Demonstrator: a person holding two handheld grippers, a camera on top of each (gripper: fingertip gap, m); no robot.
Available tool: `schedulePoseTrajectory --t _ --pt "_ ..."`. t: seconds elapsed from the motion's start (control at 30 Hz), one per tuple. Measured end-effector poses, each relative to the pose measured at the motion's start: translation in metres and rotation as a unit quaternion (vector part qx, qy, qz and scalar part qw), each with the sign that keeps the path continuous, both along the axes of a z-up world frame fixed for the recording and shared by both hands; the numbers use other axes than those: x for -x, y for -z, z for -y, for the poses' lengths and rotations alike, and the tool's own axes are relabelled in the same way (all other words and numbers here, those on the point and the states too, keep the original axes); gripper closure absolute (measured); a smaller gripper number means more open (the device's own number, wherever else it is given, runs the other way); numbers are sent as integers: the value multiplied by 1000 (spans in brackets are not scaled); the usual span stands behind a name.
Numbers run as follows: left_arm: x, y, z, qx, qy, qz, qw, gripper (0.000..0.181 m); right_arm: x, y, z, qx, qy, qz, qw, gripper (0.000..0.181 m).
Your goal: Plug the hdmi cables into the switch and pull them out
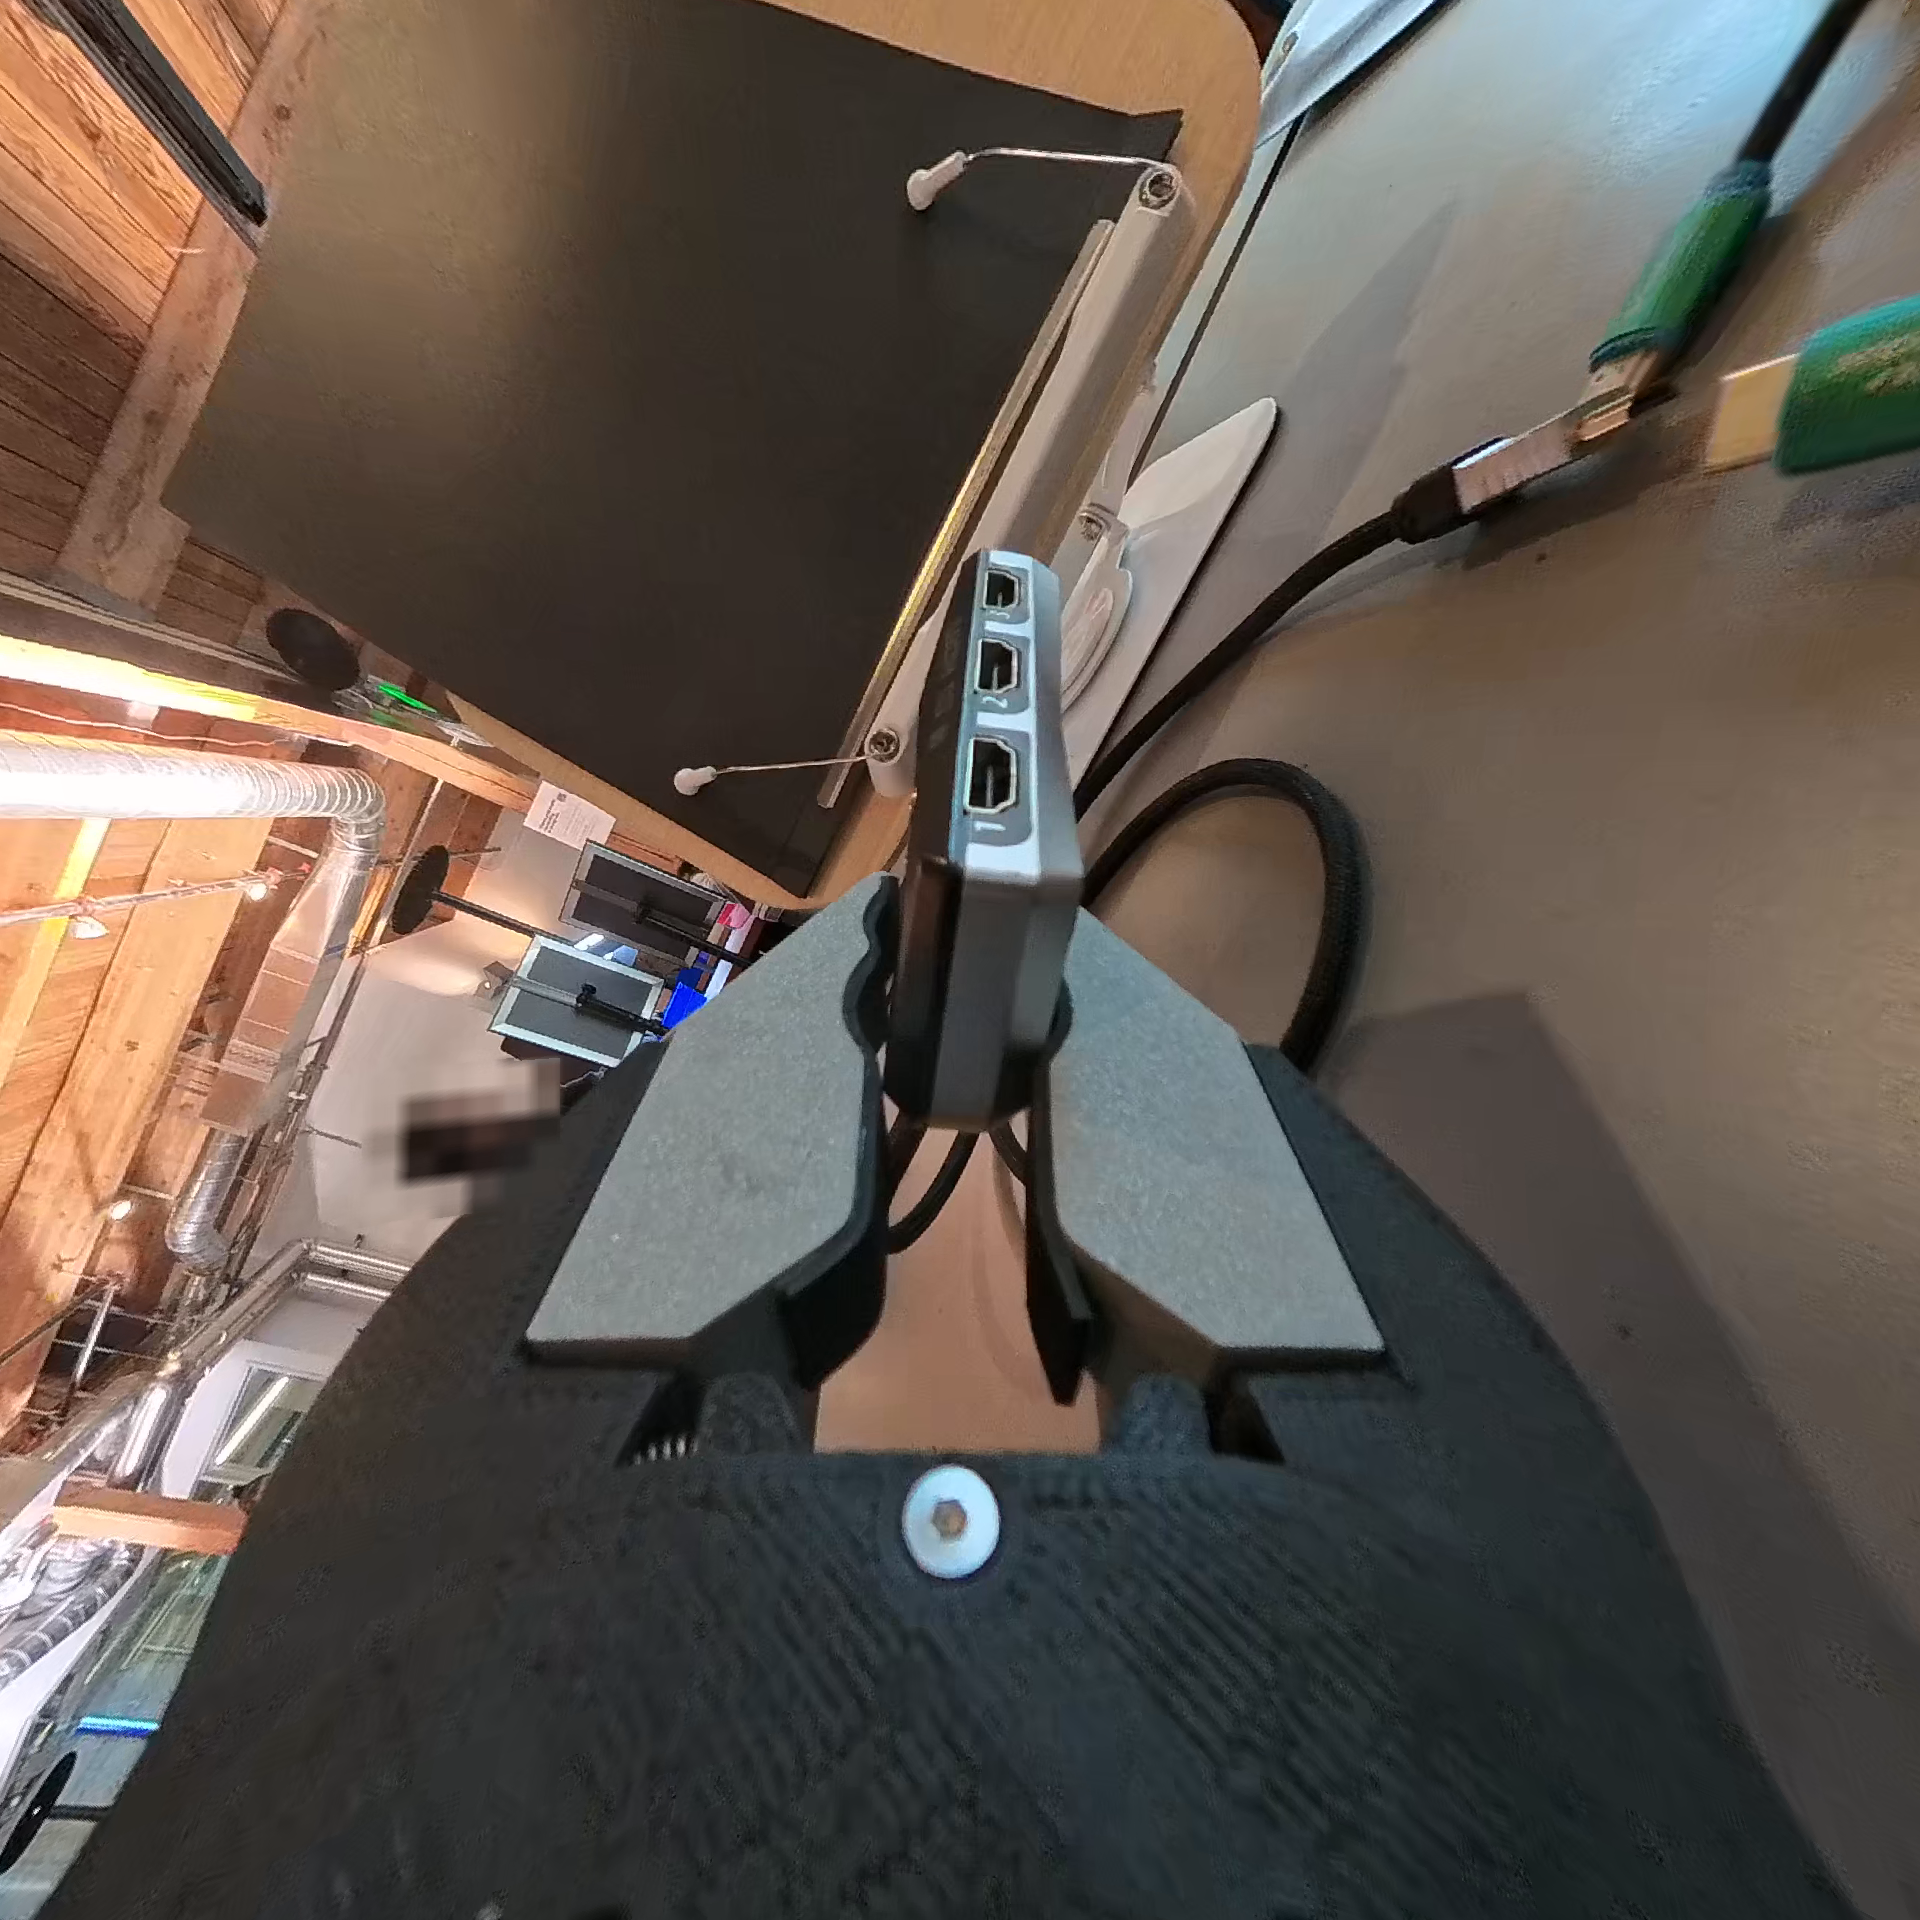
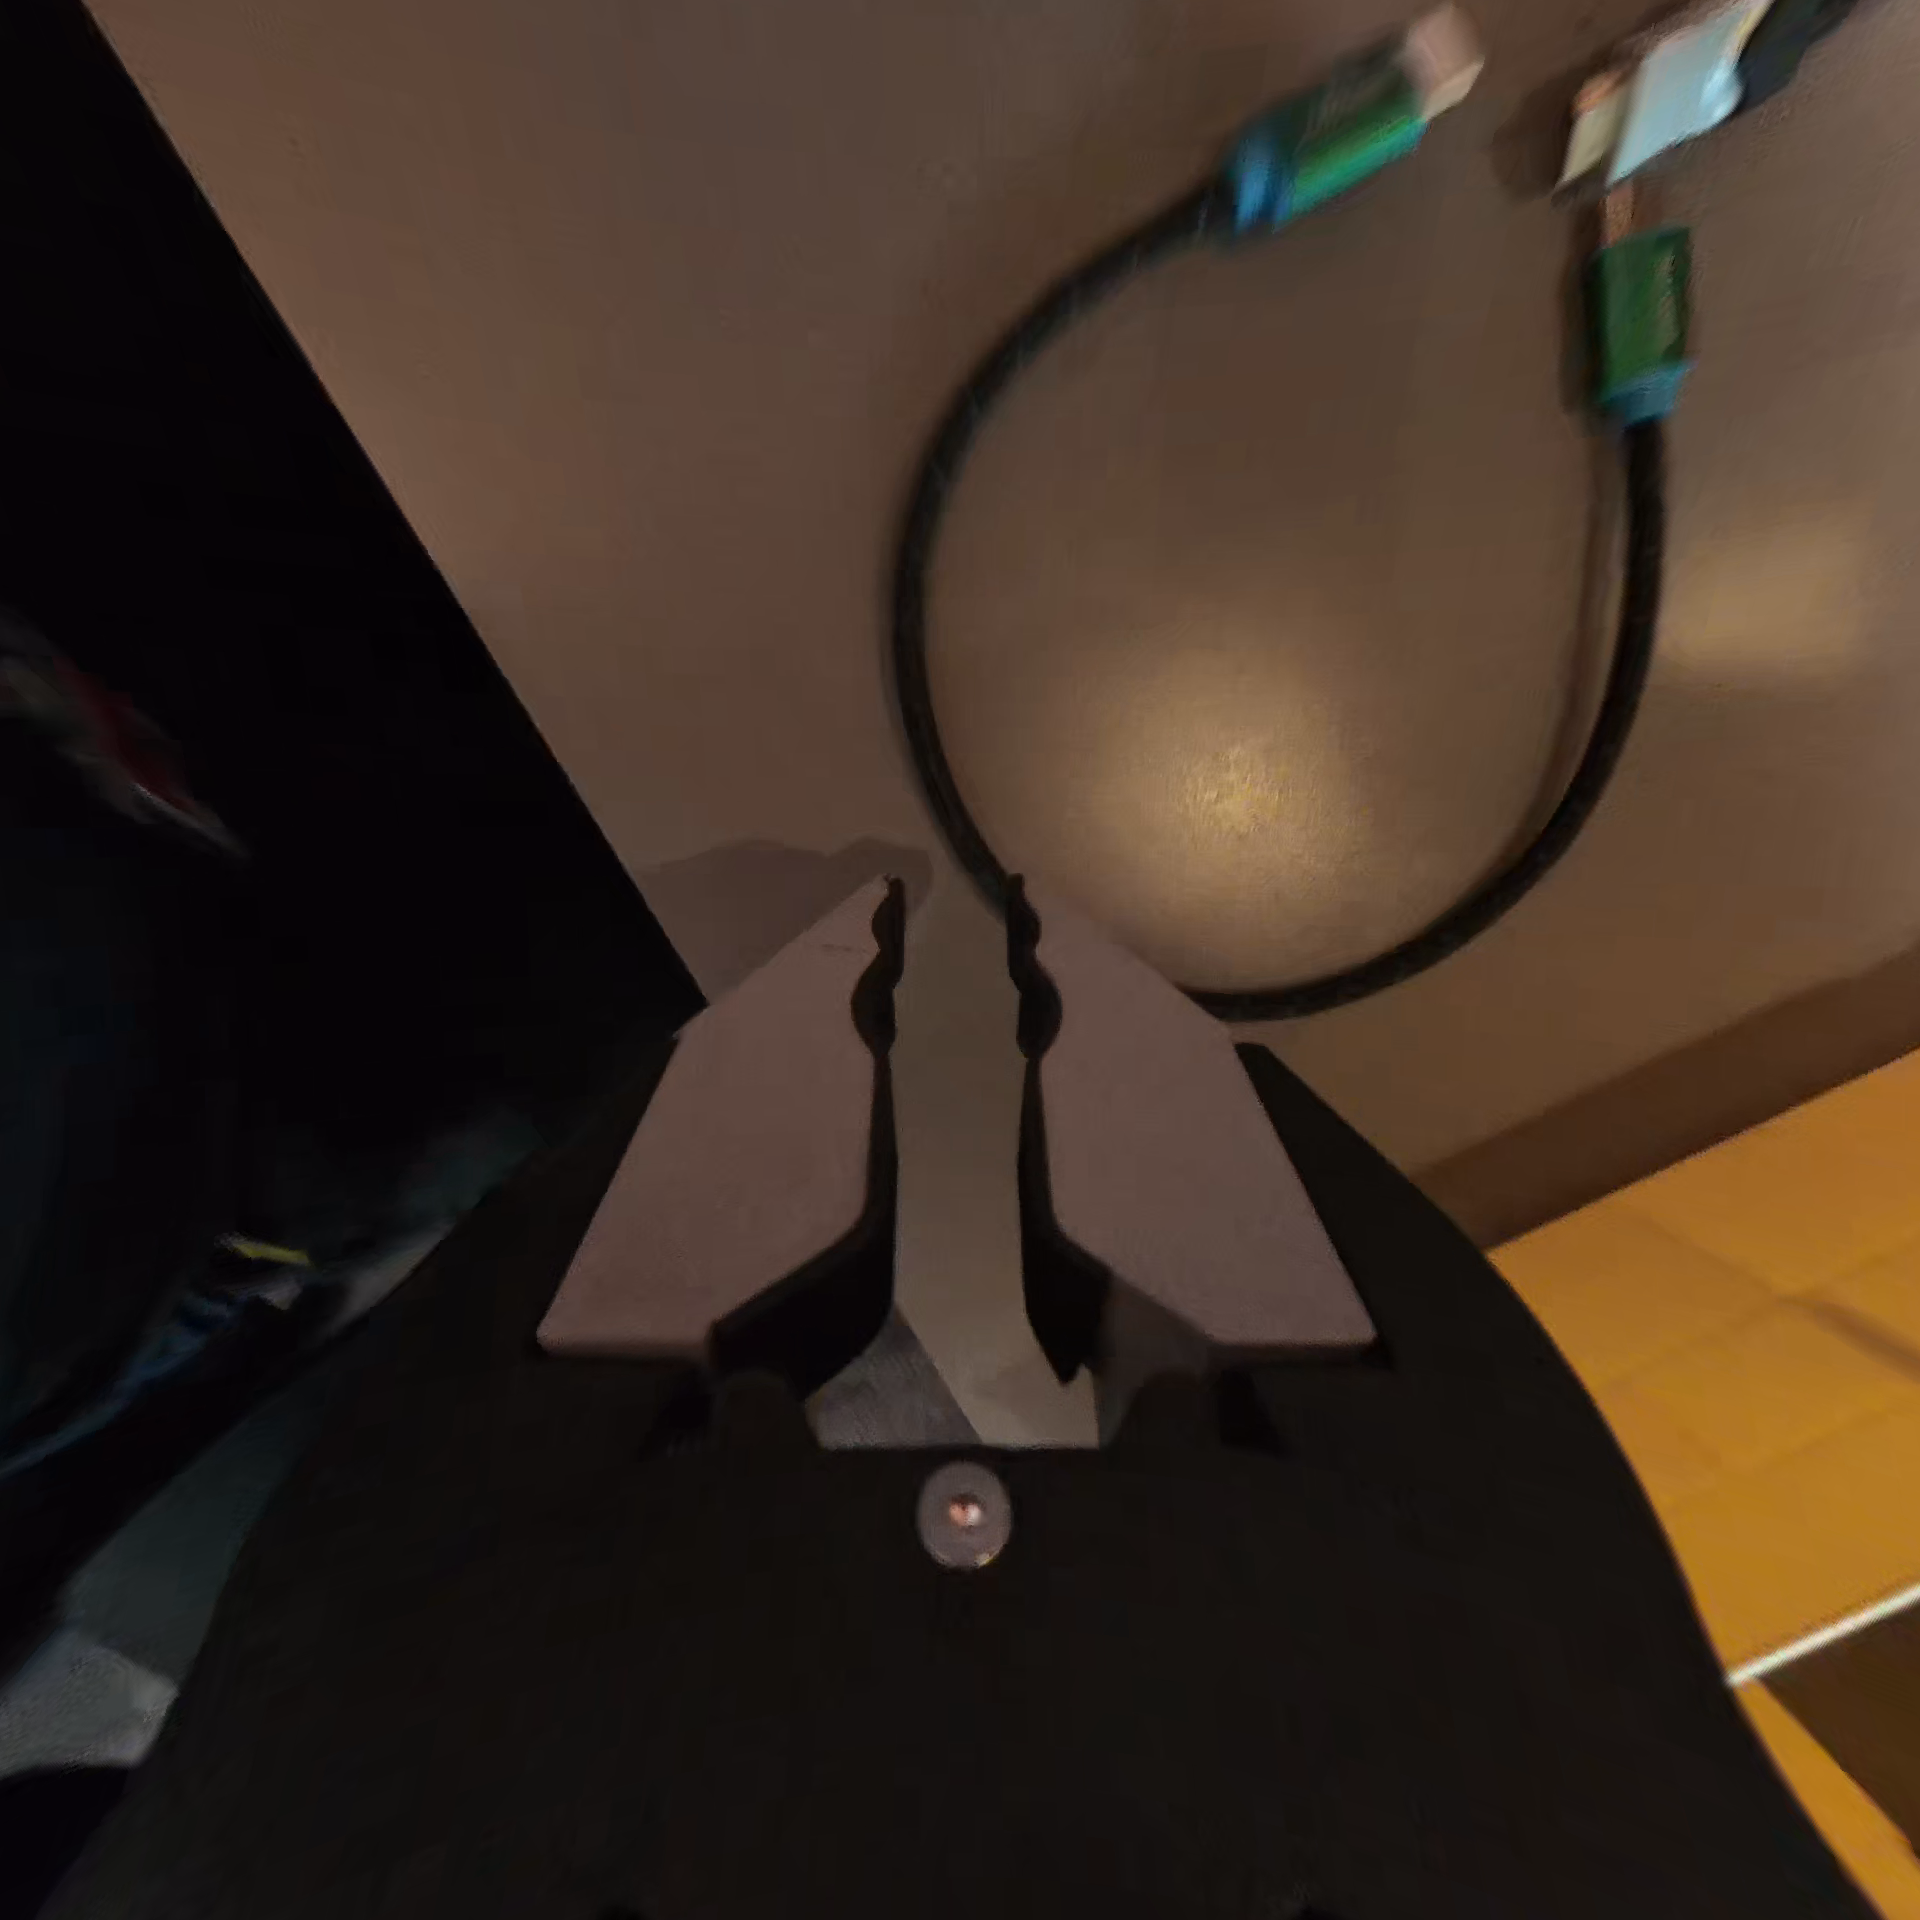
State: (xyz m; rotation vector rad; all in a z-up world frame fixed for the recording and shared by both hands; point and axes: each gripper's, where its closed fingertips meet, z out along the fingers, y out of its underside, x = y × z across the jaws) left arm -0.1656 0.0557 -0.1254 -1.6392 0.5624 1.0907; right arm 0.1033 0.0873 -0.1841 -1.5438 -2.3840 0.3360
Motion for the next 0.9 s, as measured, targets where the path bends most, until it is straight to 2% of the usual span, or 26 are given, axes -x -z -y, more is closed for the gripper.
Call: schedulePoseTrajectory --t 0.07,0.1,0.23,0.33,0.5,0.57,0.7,0.9 --pt "-1 1 -1 1 1 -1 1000 160 16 -11 3 31 38 -53 997 162" --pt "-1 1 -1 3 1 -2 1000 160 27 -12 4 48 62 -74 994 152" --pt "-2 3 -1 4 2 -6 1000 160 76 2 26 132 126 -132 974 129" --pt "-2 2 1 0 2 -8 1000 160 104 23 4 59 180 -147 971 126" --pt "-5 4 -2 8 6 -22 1000 160 135 28 -5 42 204 -183 961 126" --pt "-5 4 -3 9 8 -20 1000 160 138 28 -9 34 211 -200 956 131" --pt "-7 3 -3 7 12 -19 1000 160 136 27 -14 30 224 -229 947 153" --pt "-9 3 -4 8 14 -19 1000 160 138 26 -23 -37 224 -235 945 162"
